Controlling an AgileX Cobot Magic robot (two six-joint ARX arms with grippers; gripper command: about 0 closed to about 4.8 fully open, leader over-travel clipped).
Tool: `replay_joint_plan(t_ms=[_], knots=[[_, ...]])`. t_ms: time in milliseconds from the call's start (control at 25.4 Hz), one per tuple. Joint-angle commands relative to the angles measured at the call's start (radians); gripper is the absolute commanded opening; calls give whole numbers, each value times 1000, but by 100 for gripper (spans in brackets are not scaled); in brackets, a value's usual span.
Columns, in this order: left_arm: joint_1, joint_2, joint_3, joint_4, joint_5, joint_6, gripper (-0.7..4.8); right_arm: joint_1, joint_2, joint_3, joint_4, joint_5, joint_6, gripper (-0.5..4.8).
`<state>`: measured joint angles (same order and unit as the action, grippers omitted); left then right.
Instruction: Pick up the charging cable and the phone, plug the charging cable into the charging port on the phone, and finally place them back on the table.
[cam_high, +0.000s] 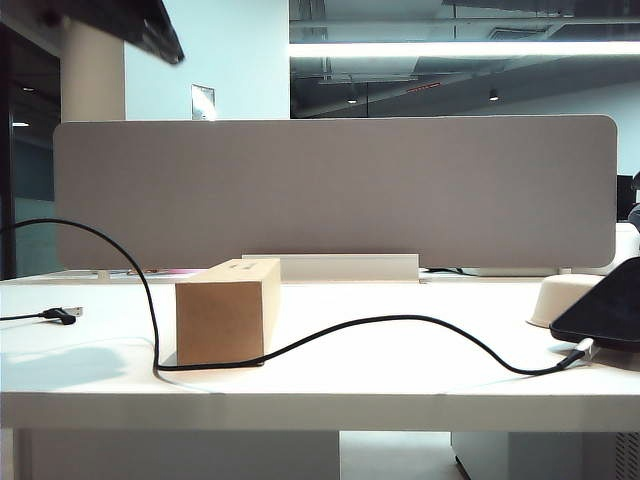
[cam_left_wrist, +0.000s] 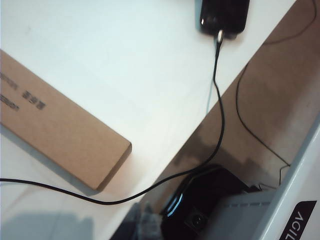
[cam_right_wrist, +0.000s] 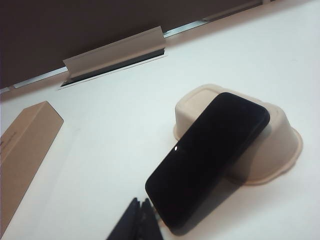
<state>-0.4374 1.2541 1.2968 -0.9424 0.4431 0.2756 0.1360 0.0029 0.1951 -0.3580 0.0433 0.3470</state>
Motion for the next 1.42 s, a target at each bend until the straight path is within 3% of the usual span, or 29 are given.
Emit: replay_joint_plan(t_ms=[39,551,905,1141,1417], knots=[[1,-39,-4,-6,2,-22,-6,0,-2,-27,89,0,-11,-5],[1,-89,-4,-48,-18,-22,-6,0,-2,-193,264,9,-15,-5],[1,-89,-4,-64,-24,-21,-6,0,-2,-195,263,16,-113,-5],[1,-89,-4,-50,-24,-20,-6,0,-2,-195,234,14,-112,-1],[1,-89,-4,41,-12,-18,-6,0,-2,-195,233,14,-112,-1]])
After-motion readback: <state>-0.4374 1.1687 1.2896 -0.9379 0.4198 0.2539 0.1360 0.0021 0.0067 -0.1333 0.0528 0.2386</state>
